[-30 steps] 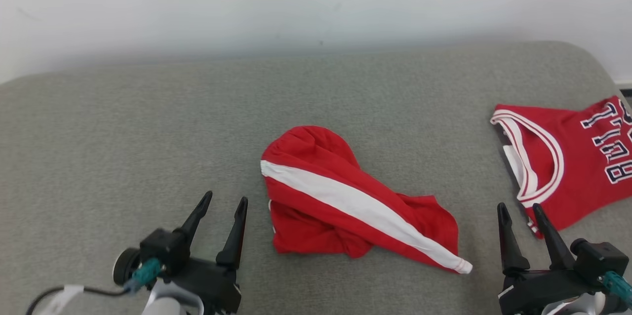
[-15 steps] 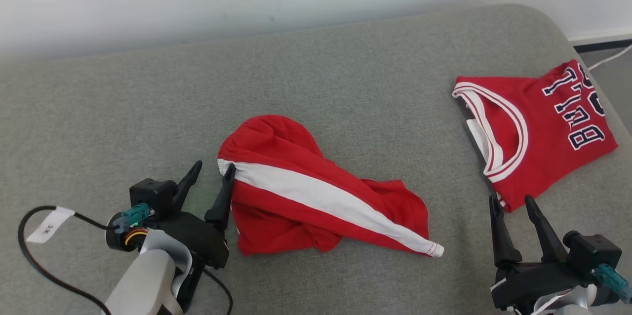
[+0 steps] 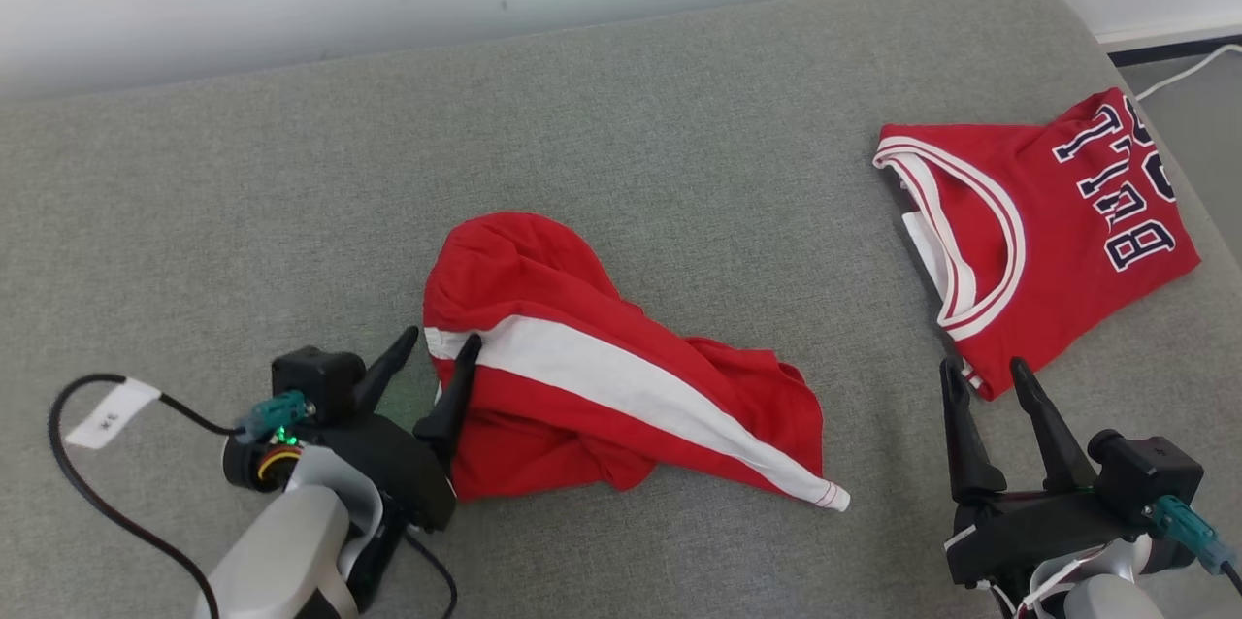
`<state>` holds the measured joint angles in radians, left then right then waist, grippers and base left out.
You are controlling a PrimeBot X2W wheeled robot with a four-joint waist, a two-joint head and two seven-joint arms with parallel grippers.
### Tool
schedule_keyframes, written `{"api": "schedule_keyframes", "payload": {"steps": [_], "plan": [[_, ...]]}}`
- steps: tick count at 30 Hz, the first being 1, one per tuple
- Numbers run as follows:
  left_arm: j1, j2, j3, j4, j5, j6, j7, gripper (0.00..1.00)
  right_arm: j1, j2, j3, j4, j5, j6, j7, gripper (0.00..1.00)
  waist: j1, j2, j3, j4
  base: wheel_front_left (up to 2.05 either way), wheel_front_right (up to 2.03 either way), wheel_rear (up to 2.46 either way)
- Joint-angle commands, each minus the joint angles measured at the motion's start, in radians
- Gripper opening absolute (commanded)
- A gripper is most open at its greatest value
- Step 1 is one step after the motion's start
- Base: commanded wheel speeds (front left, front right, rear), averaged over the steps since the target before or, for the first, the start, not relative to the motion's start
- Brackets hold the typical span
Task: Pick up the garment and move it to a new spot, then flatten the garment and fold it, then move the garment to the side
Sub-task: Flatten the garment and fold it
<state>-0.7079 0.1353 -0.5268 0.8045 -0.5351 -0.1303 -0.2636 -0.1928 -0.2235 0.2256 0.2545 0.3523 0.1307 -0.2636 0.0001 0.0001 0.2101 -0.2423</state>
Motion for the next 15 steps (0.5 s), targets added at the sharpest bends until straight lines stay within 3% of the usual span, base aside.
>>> {"api": "schedule_keyframes", "payload": {"steps": [1,7,8,9,10,11,15], "plan": [[-0.025,0.017,-0.023,0.004,-0.036,0.0,-0.001,1.0,-0.004,0.0,0.006,0.0,0.004,0.0,-0.001,1.0,-0.0001,-0.0001,0.004,-0.003,0.0,0.0,0.0],[-0.045,0.029,-0.056,0.012,-0.1,0.0,-0.001,1.0,-0.016,-0.003,0.015,0.005,0.01,0.0,-0.001,1.0,-0.0001,-0.0001,0.006,-0.011,0.0,0.0,0.0],[-0.044,0.025,-0.066,0.01,-0.119,0.0,-0.001,0.56,-0.017,-0.003,0.014,0.005,0.011,0.0,-0.001,1.0,-0.0001,-0.0001,0.005,-0.011,0.0,0.0,0.0],[-0.045,0.026,-0.08,0.007,-0.132,0.0,-0.001,0.22,-0.017,-0.002,0.013,0.006,0.011,0.0,-0.001,1.0,-0.0001,-0.0001,0.005,-0.011,0.0,0.0,0.0],[-0.045,0.026,-0.08,0.007,-0.132,0.0,-0.001,0.22,-0.017,-0.002,0.013,0.006,0.011,0.0,-0.001,1.0,-0.0001,-0.0001,0.005,-0.011,0.0,0.0,0.0],[-0.046,0.029,-0.096,0.003,-0.146,0.0,-0.001,0.0,-0.017,-0.001,0.012,0.006,0.01,0.0,-0.001,1.0,-0.0001,-0.0001,0.005,-0.011,0.0,0.0,0.0],[-0.051,0.047,-0.136,-0.012,-0.194,0.0,-0.001,0.0,-0.013,0.004,0.007,0.004,0.005,0.0,-0.001,1.0,-0.0001,-0.0001,0.001,-0.005,0.0,0.0,0.0]]}}
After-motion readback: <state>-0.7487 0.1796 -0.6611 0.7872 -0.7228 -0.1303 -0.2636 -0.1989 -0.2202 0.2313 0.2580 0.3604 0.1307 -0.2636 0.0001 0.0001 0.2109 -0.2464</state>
